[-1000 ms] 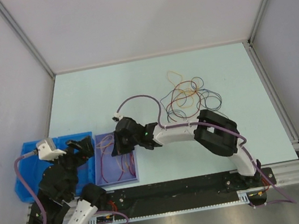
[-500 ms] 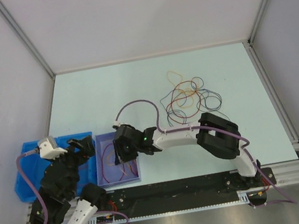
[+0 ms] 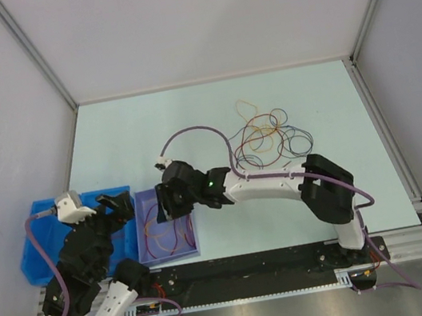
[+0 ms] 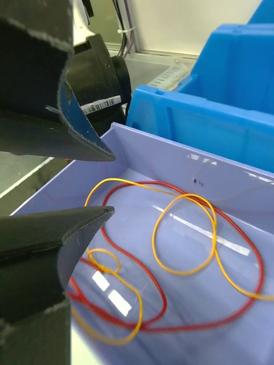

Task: Untangle the cables

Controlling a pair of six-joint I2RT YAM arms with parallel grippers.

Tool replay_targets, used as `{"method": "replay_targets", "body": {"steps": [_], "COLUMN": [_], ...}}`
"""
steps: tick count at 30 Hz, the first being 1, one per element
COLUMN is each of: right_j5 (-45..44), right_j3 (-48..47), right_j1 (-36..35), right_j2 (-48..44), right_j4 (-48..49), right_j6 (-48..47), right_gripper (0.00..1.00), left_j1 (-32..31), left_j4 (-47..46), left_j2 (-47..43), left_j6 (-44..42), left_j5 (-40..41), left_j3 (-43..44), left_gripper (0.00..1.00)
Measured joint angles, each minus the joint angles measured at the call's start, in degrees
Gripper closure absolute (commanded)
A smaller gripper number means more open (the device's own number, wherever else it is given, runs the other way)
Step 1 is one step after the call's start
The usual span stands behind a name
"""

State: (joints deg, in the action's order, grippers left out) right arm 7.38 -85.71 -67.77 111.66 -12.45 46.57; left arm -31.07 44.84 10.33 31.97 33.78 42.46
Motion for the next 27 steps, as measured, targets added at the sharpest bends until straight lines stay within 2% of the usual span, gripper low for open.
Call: {"method": "replay_targets", "body": {"steps": [6, 12, 21, 25, 27], "right_j5": [-1.01, -5.49, -10.12, -10.43, -10.34], "right_j3": [1.05, 8.09, 23.32, 30.05, 33.22], "right_j1": [4.09, 13.51, 25.05, 30.05, 31.89], "right_j2": [-5.64, -18.60, -33.99, -38.18, -39.80], "right_j4": [-3.08, -6.49, -10.45, -10.91, -10.43], "right_j6": [-2.34, -5.22, -7.72, -7.67, -7.56], "right_gripper": [0.55, 0.53, 0.48, 0.37, 0.37], "left_j1": [0.04, 0.11, -0.85, -6.67, -9.75], "left_j4": [0.33, -0.33, -10.29, -14.80, -17.22], "left_j2": [0.63, 4.61, 22.56, 32.65, 38.03], "left_j6": [-0.11, -0.52, -0.37, -0.31, -0.37], "left_j5": [-0.61, -2.56, -11.56, -11.43, -11.52], "left_j3": [0.09, 0.52, 0.83, 2.21, 3.82], "left_gripper": [0.15, 0.15, 0.18, 0.18, 0.18]}}
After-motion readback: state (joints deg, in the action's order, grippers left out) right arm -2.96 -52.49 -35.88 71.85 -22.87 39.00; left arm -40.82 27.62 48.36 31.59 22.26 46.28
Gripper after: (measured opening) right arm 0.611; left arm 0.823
